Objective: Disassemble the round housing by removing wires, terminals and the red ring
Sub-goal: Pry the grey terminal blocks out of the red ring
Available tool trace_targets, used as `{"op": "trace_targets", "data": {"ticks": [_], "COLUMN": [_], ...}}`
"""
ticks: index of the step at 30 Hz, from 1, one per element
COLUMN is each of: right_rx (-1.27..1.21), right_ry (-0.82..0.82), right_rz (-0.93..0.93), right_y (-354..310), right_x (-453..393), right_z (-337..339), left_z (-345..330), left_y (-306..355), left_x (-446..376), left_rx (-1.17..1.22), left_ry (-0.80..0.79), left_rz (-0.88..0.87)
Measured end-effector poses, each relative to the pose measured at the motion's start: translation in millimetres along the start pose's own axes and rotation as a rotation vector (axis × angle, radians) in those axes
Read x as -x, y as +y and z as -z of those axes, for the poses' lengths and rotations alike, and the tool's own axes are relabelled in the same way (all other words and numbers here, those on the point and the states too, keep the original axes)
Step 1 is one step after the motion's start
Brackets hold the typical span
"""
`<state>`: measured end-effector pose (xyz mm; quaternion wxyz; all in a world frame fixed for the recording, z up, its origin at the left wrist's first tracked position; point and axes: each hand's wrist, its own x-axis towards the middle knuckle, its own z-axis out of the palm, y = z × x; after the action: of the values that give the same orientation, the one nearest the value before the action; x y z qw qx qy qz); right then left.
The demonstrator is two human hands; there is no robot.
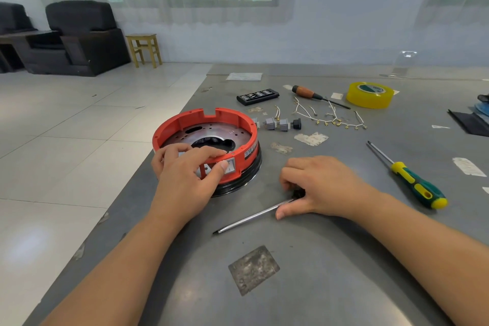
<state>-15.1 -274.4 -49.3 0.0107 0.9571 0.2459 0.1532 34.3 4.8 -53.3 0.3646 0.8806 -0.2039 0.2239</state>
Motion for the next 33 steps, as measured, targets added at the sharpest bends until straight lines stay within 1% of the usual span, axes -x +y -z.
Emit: {"op": "trace_targets", "data": {"ticks": [4,10,12,15,20,23,26,33], "right_rx": [0.04,0.019,0.012,-0.012,0.106,0.13,0.13,0.065], "right_ry": [-0.046,-0.062,-0.043,0.029,0.129,0.139,0.133,0.207], "right_rz": [-0.092,-0.076,-0.089,-0.15,-0.297,-0.365,-0.387,-0.393], "right_y": [6,5,7,12,27,34,38,33], "right_x": [3,2,1,3,8,11,11,6], "right_z": [-3,-9,-8,-6,-3,-4,-7,-10], "left_z": [1,5,6,5,4,5,6,6], "left_y": [-3,-4,-5,-6,-9,-9,-12,-16], "left_x": [0,-3,-4,-4,-5,-6,-5,-4], "left_rx": [0.004,0.037,0.054,0.085,0.093,0.098,0.103,0.088], "left_ry": [-0.011,-0.03,-0.023,-0.013,-0.054,-0.078,-0.091,-0.088], "left_rz": [-0.007,-0.039,-0.039,-0.048,0.024,0.045,0.049,0.046]}}
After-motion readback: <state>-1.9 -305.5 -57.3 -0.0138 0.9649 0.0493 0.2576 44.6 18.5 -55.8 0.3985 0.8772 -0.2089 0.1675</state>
